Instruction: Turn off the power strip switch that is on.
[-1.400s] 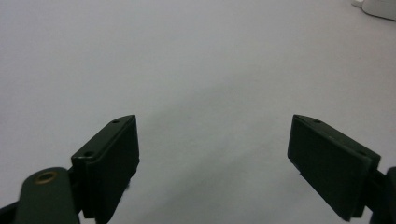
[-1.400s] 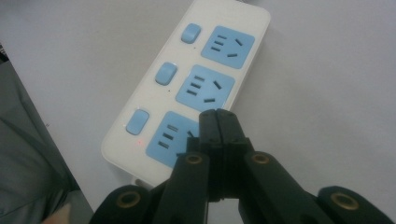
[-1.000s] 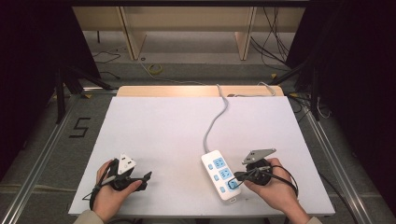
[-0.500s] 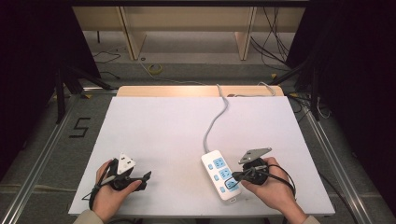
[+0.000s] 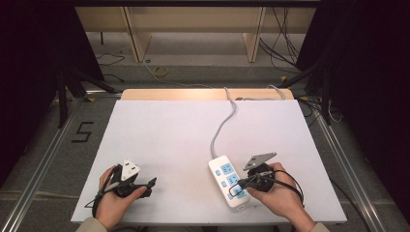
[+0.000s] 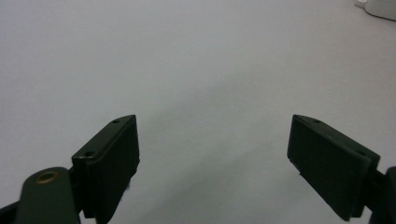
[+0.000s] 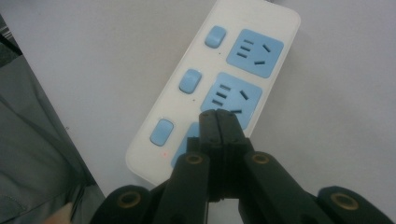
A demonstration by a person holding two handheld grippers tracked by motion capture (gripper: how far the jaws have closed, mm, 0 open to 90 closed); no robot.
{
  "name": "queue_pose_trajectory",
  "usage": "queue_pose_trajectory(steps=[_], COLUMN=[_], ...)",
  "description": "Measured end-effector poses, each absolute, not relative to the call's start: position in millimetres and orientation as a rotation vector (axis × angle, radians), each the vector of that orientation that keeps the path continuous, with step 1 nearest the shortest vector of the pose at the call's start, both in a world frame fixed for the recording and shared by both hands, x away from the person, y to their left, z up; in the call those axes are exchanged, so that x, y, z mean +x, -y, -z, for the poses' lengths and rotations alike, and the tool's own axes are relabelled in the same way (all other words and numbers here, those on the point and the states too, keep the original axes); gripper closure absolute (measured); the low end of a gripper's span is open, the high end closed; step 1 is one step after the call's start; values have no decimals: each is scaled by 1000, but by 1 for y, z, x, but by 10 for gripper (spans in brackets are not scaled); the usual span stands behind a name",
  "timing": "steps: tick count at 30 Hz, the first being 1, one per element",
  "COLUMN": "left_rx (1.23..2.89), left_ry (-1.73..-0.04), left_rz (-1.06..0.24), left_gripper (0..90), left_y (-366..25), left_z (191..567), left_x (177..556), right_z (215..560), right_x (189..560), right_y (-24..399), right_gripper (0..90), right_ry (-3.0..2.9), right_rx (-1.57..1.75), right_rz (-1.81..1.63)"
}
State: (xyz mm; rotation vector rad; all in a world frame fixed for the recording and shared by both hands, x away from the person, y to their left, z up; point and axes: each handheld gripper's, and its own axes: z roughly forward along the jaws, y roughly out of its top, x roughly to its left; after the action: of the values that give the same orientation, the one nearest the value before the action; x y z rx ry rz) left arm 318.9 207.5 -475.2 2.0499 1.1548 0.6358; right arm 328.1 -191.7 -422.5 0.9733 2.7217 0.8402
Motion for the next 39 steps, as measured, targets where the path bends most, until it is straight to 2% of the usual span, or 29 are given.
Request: queue_pose_trajectory(steps=[39], left_rx=[2055], left_ry=[-1154], left_rz=[-636], left_gripper=[164], left_y=[-207], left_z=[475], left_x=[319], right_z=[421], right_x=[328], right_y=[170], right_gripper=[900], right_ry=[-2805], right_rx=[928], right_rz=[-777])
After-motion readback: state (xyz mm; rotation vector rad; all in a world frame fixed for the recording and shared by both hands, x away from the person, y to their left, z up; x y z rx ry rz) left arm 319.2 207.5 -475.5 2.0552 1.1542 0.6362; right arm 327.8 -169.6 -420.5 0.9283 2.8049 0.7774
